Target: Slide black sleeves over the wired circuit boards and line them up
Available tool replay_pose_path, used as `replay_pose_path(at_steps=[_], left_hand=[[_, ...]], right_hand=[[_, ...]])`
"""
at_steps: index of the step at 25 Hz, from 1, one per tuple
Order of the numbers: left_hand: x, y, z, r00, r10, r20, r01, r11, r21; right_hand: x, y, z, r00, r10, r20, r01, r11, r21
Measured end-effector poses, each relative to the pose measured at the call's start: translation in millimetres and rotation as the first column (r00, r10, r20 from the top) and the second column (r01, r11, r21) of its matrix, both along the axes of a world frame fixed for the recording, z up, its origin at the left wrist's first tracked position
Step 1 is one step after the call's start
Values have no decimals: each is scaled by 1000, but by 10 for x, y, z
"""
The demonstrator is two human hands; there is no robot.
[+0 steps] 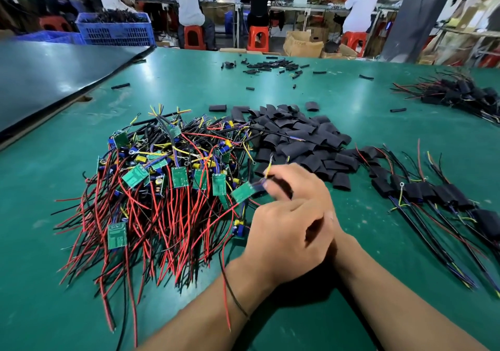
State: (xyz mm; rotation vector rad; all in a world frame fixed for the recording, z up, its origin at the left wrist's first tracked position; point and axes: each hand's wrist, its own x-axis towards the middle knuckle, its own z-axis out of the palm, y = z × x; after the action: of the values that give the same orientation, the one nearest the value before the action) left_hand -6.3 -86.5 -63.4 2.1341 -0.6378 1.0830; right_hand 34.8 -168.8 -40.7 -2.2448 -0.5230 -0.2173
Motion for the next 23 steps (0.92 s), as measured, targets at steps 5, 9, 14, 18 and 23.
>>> replay_pose_path(at_steps=[5,9,14,18,23], left_hand=[[9,51,98,955,-24,-296,-4,996,-94],[123,214,86,910,-40,-413,24,999,-43],[241,348,29,860,164,-484,-44,967,250],[188,303,16,876,138,-461,-126,990,58],[228,144,218,551,-663,-506,-160,511,-844]], right_hand=[[173,-192,-47,968,-203,146,125,898,422],[194,-303,-17,984,-144,107,59,825,563],[217,-361,46,989,-147,6,101,703,704],[272,-417,101,991,29,-130,90,568,818],[257,-433,121,912,274,-306,141,491,860]])
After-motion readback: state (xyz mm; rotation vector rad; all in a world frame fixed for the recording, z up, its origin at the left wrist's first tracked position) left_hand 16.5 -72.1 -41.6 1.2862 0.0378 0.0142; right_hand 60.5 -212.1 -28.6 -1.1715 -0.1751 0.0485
